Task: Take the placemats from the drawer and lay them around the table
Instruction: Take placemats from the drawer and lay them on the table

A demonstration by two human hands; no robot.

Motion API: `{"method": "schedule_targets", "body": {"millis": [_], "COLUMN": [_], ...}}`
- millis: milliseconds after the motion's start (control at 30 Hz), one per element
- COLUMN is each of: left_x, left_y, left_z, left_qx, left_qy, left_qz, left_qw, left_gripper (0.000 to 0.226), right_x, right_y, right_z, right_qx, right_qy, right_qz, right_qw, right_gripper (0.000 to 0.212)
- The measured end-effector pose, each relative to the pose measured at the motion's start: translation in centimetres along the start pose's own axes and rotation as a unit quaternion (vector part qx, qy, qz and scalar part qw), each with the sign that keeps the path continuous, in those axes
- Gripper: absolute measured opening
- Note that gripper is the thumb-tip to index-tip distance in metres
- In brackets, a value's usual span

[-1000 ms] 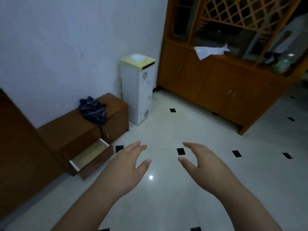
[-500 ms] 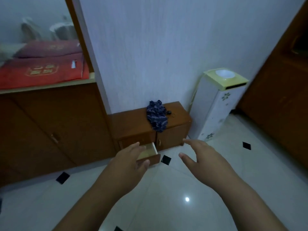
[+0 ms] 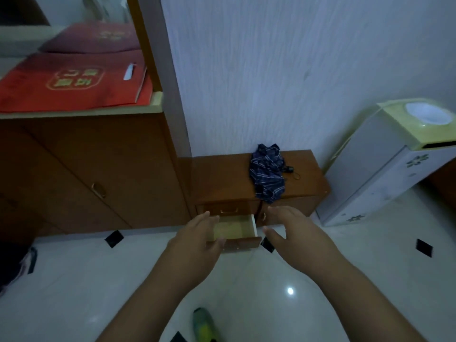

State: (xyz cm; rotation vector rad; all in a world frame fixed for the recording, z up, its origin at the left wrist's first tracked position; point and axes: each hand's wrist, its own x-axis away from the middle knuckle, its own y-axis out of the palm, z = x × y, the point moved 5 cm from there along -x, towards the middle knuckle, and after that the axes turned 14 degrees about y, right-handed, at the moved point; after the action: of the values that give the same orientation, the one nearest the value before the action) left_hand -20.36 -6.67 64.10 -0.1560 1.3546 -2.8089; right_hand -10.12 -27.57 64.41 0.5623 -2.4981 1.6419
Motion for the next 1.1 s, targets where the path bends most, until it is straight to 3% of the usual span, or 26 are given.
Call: {"method": "schedule_targets", "body": {"millis": [133, 233, 467, 633, 933, 1100], "left_x": [-6.7, -11.2, -19.0, -24.3, -29.6, -33.1], "left_y": [0.0, 0.9, 7.3, 14.9, 31.9, 36.8], "left_z": [-3.1, -4.7, -9.8, -15.9, -30.1, -36.2], "left_qx": [-0.004, -0.010, 0.013, 0.001, -0.021, -0.071], "left_qy": [0.002, 0.019, -0.004, -0.023, -0.077, -0.071], "left_qz": [-0.003, -0.001, 0.001, -0.008, -0.108, -0.156], "left_qw": [1.000, 1.000, 1.000, 1.000, 0.991, 0.983], "left_gripper": [0.054, 0.053, 0.048, 0.046, 0.059, 0.074], "right_x": [-6.3, -10.5, -20.6, -28.1, -37.6, -42.0], "right_y": [1.5, 2.2, 7.5, 15.7, 35.8, 44.0], "right_z": [-0.8, -1.2, 2.2, 6.5, 14.0, 16.2], "right_qx": [-0.025, -0.027, -0.025, 0.019, 0.057, 0.057], "right_qy": [0.014, 0.020, 0.011, -0.006, -0.009, -0.024], "right_qz": [-0.005, 0.000, -0.028, -0.089, -0.219, -0.237], "right_qw": [1.000, 0.999, 0.999, 0.996, 0.974, 0.970], "right_gripper": [0.068, 0.059, 0.059, 0.060, 0.065, 0.073]}}
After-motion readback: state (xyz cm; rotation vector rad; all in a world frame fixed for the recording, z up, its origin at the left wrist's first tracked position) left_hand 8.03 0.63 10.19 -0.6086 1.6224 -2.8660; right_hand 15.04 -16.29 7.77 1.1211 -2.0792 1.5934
